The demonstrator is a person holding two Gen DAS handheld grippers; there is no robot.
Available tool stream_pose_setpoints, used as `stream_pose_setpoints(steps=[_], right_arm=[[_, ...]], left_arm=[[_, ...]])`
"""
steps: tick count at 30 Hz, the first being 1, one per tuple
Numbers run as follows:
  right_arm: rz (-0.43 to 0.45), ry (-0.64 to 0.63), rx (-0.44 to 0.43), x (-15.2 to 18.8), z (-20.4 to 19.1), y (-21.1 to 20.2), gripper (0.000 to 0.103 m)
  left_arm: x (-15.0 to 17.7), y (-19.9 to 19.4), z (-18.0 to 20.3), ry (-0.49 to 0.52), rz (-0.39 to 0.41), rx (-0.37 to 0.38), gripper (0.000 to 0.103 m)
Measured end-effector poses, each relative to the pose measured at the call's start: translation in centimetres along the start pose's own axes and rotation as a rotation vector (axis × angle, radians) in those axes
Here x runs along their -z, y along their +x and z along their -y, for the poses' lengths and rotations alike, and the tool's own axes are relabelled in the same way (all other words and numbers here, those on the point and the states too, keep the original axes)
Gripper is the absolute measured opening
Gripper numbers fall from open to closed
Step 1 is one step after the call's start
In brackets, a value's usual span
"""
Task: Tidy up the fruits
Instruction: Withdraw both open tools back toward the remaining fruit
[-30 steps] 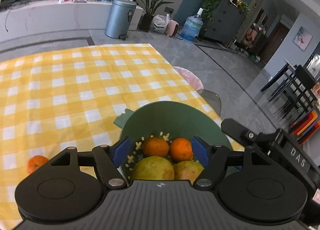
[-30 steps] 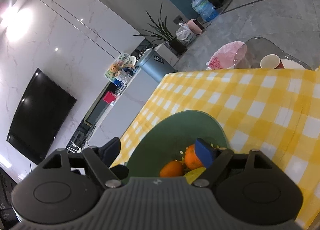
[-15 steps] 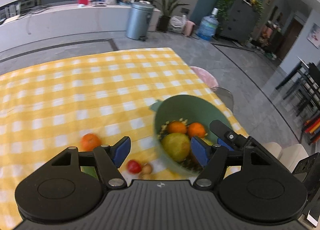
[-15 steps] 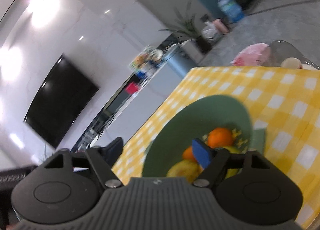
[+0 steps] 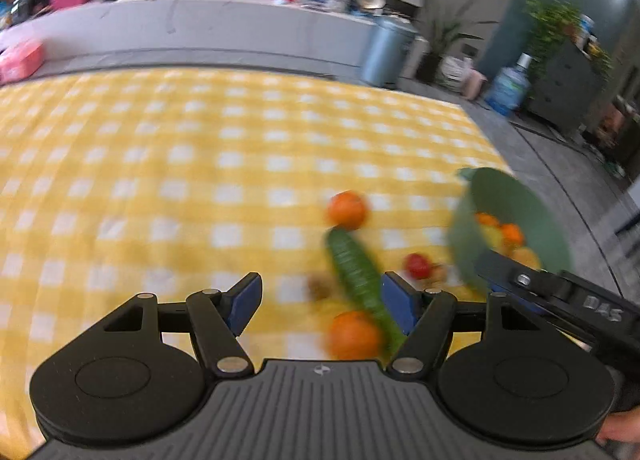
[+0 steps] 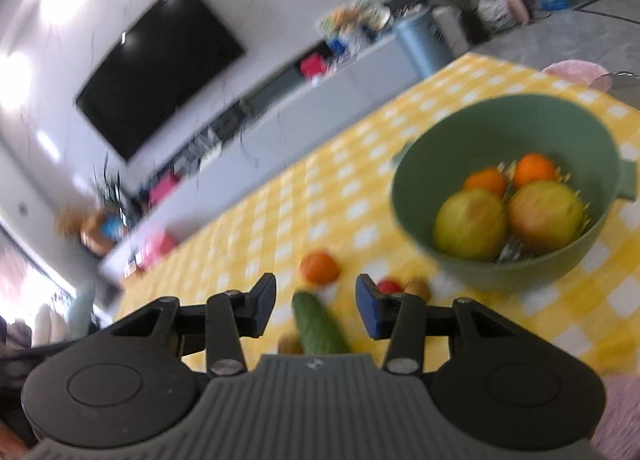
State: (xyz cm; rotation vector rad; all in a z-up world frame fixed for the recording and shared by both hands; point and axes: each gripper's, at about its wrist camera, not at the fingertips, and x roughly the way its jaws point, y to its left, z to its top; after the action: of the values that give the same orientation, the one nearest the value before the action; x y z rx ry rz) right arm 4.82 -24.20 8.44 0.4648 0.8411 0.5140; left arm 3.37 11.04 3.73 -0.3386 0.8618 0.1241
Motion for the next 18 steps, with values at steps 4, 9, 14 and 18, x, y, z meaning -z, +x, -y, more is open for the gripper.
stream_pose_setpoints(steps=[4,9,14,18], right_arm=[[-0.165,-0.052,0.076,1.3,-2.1,1.9,0.043],[-0.273,-0.04,0.117,3.3,-3.4,4.2,0.035],[-0.319,0.068,0.15,4.6,-3.7,5.8,0.035],[-0.281,-0.009,0.221,5.2,-5.4,6.5,0.035]], left_arm=[[1.0,2.3,-3.1,-0.042,-0.053,-0.097,0.079],[1.4,3.6,-5.5,-0.114,-0.079,-0.052,0.079],[1.7,3.9,-6.2,-0.13,-0.08,-0.01,0.079],[1.8,4.2,-7.0,-0.155,-0.083,0.005,0.079]])
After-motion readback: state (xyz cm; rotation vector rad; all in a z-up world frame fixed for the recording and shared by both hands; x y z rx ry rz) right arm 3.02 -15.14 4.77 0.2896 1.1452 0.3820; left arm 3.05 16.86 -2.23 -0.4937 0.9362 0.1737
